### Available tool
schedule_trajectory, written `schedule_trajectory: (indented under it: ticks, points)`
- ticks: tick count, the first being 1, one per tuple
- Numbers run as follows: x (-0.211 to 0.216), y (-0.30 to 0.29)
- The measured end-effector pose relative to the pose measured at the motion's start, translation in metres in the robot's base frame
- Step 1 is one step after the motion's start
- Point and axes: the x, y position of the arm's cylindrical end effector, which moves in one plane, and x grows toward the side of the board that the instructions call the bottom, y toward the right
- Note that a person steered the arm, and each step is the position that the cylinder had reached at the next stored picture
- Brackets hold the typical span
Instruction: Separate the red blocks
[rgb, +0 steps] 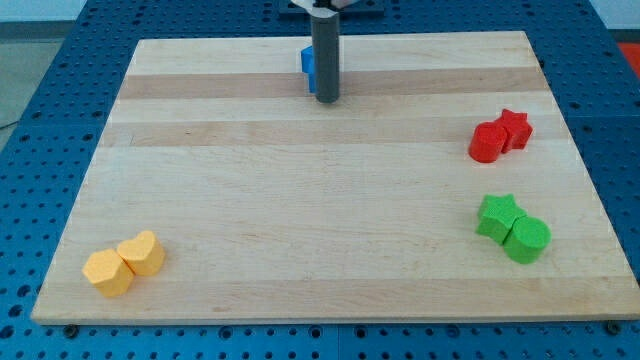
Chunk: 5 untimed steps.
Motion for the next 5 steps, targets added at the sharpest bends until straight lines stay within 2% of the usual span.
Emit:
schedule_trajectory:
  ticks: [1, 3, 4, 5]
  points:
    - [0.000, 0.054]
    - [-0.003, 0.234]
    - [0.032, 0.309]
    - [0.091, 0.317]
